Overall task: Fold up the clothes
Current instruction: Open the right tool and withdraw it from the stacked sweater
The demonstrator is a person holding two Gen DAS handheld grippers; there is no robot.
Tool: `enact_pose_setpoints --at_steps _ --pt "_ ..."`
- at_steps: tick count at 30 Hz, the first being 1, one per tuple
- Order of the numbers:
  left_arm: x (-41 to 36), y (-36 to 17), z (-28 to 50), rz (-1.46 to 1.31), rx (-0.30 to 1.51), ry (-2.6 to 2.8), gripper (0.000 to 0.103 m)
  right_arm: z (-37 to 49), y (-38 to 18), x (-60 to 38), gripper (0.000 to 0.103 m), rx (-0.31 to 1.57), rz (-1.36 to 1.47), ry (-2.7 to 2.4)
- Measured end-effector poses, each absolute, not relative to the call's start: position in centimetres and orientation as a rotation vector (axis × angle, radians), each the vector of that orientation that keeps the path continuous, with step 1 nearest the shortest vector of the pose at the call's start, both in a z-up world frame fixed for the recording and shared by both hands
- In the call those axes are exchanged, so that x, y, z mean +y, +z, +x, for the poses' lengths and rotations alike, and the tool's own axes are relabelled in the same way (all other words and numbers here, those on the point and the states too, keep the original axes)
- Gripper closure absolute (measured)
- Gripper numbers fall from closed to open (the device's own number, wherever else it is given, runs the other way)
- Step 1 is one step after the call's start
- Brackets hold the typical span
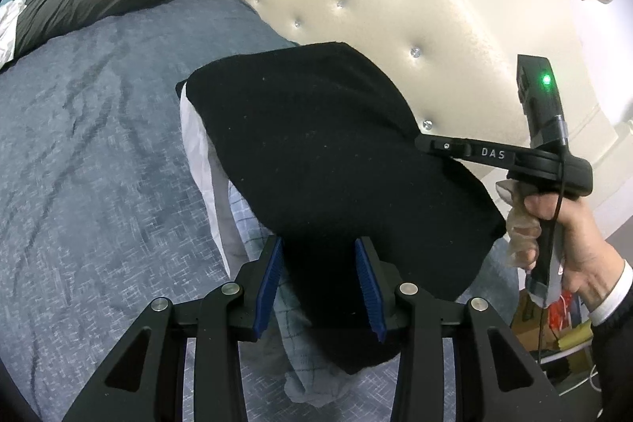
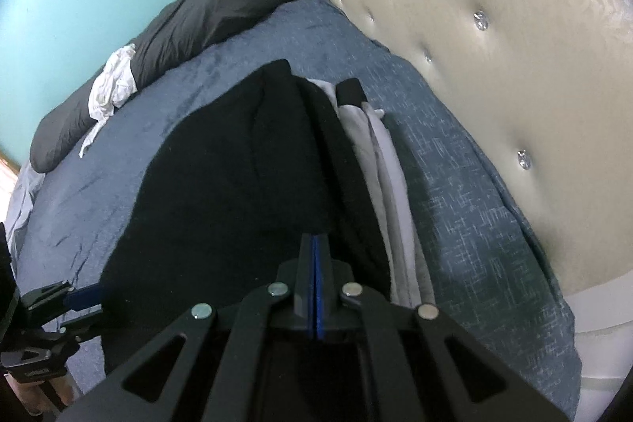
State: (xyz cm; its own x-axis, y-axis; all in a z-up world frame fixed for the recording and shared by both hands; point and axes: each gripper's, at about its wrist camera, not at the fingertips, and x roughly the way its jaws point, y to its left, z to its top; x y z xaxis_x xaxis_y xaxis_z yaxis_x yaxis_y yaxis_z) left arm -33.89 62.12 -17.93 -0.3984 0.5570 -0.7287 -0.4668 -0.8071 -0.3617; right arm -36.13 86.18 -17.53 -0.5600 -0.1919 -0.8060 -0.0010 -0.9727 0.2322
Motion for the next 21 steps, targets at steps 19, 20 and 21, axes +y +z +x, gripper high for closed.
enact_pose_setpoints --at_steps 19,20,21 --pt "60.3 -17.2 -34.5 -1.204 -0.141 2.214 0.061 -41.1 -16.0 85.4 0.103 -0.233 1.485 -2.649" --pt "60.1 -17.1 -34.6 -1.205 -0.146 2.214 0.061 -41.3 -16.4 85.5 0.103 -0.231 1.511 -2.644" --pt "59.8 -17.1 -34.7 -1.207 -0.151 2.216 0.062 -41.5 -16.8 85.6 0.103 -0.23 1.535 -2.639"
